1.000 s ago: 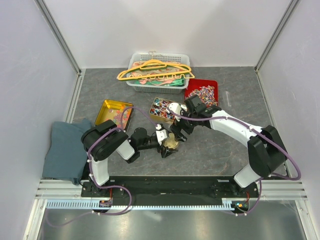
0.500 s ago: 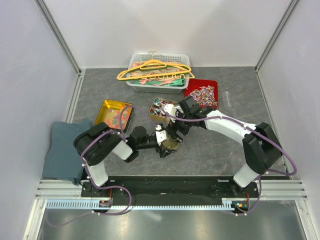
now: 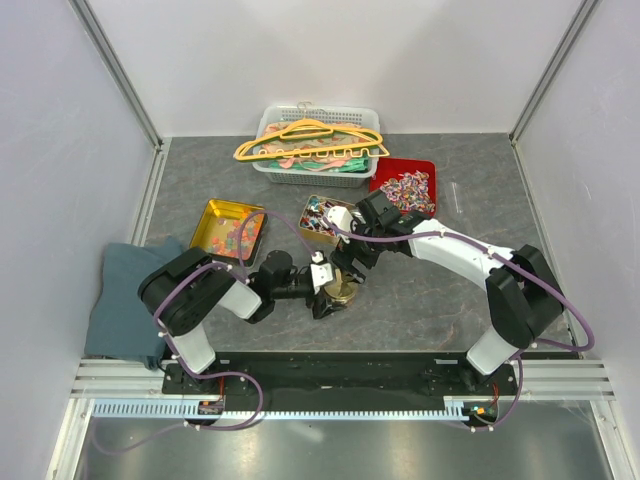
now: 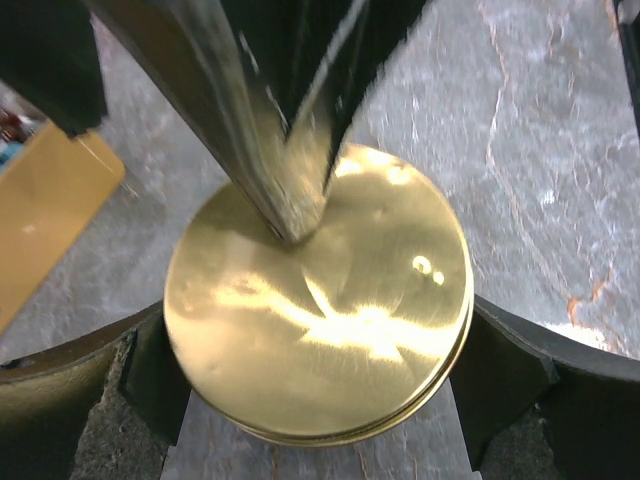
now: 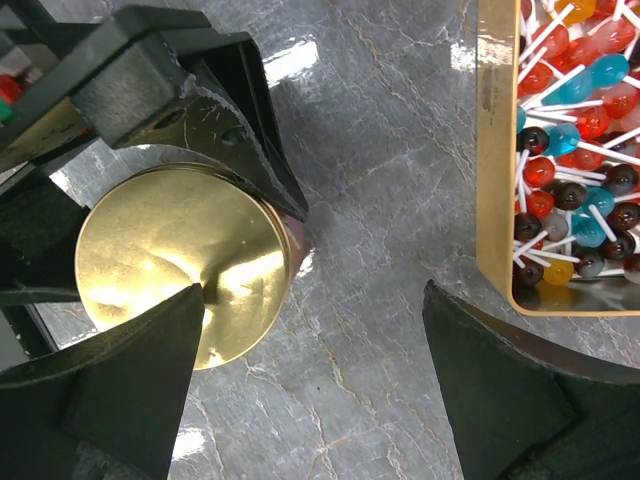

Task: Pack the candies
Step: Close the bottle lid on the packing bottle.

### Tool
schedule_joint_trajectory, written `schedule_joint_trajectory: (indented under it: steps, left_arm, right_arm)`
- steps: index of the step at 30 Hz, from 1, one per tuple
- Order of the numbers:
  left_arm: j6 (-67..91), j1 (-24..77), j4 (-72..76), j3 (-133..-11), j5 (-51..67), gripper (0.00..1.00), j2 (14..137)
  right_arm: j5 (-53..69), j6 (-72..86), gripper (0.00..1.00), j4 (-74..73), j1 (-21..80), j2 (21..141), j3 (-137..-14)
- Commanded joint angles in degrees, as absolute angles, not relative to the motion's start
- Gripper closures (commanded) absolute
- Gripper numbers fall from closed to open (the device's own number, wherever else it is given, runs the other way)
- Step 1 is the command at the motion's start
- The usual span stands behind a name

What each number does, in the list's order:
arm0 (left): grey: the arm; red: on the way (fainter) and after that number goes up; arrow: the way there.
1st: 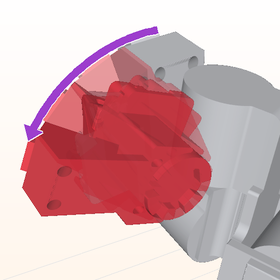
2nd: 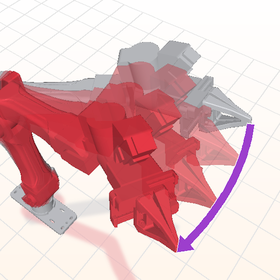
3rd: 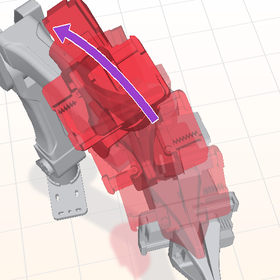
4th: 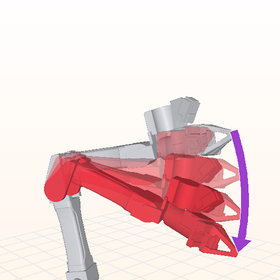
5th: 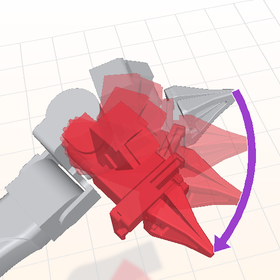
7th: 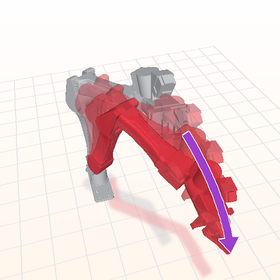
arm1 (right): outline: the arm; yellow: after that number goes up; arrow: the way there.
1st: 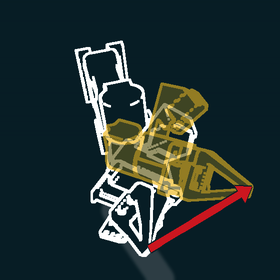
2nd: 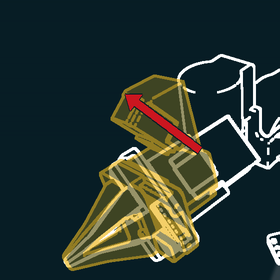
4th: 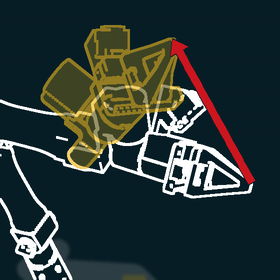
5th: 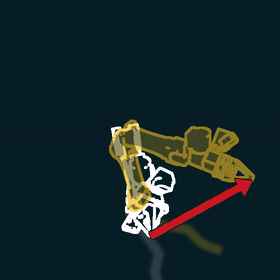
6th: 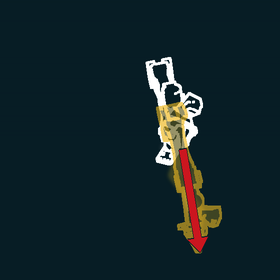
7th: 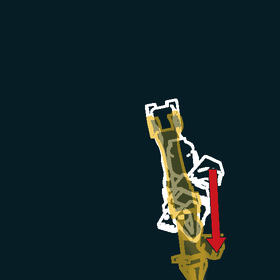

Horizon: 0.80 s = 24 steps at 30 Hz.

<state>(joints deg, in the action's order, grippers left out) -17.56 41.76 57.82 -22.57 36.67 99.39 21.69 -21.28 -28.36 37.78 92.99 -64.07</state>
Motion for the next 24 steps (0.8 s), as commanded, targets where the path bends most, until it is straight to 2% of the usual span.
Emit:
schedule_joint_trajectory:
  steps: [1,13,17,18,21,24]
  left_arm:
    - [-21.4,41.5,54.0,-23.6,37.0,0.01,97.7]
    - [-22.0,41.0,47.6,-22.7,34.6,0.02,92.1]
    - [-22.8,41.0,45.4,-22.8,32.8,0.1,90.9]
    - [-22.9,40.9,44.7,-23.5,33.0,0.16,91.0]
    - [-24.0,41.0,40.3,-25.4,34.4,0.26,91.7]
    - [-24.3,41.0,39.9,-25.7,34.3,0.27,92.2]
  right_arm:
    - [20.4,-22.1,0.04,-28.4,38.1,90.6,-65.6]
    - [21.3,-21.8,0.03,-28.1,38.1,89.6,-65.1]
    - [22.1,-22.0,0.03,-28.5,38.1,89.9,-65.1]
    - [22.1,-22.0,0.03,-28.5,38.1,89.9,-65.1]
    - [22.1,-22.0,0.03,-28.7,38.1,89.7,-65.1]
    - [22.1,-22.0,0.03,-28.6,38.1,89.6,-65.0]
